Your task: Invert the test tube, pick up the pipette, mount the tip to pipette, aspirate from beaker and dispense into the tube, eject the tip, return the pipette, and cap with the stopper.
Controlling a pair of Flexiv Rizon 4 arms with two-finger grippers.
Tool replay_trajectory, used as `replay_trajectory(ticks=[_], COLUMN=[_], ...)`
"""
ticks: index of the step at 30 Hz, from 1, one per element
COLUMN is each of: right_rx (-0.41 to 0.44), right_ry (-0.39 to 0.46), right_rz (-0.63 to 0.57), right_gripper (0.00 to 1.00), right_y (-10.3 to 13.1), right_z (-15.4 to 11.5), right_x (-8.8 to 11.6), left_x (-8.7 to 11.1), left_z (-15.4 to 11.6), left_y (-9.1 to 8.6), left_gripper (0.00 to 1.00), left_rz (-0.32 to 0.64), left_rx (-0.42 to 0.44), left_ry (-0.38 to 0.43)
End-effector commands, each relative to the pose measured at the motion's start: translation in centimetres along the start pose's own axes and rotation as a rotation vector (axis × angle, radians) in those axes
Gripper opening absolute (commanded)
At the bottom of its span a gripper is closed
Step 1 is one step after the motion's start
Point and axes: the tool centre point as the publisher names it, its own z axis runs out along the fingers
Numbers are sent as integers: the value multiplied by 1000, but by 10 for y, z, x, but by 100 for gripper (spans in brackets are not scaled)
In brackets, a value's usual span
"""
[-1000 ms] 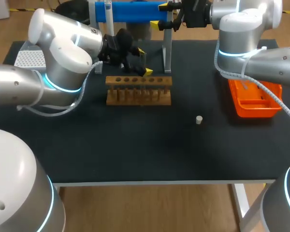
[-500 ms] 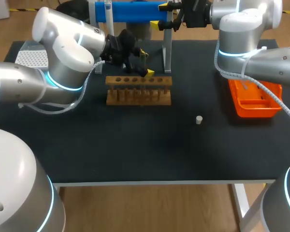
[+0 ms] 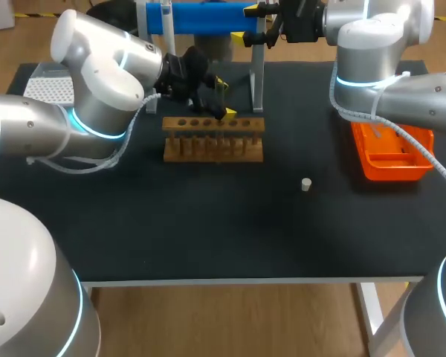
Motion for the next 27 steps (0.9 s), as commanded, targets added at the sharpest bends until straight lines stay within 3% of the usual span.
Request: replay_trajectory(ticks=[1, 27], right_rx=[1, 1], right_ry=[0, 0], right_rz=[0, 0], right_gripper=[100, 100], right_y=[0, 0], right_z=[-1, -1], right_x=[0, 0], left_x=[-3, 1], left_z=[-2, -5], left_y=[-1, 0], left_gripper=[100, 100], left_rz=[13, 24], left_rx=[-12, -19], left_ry=[15, 34])
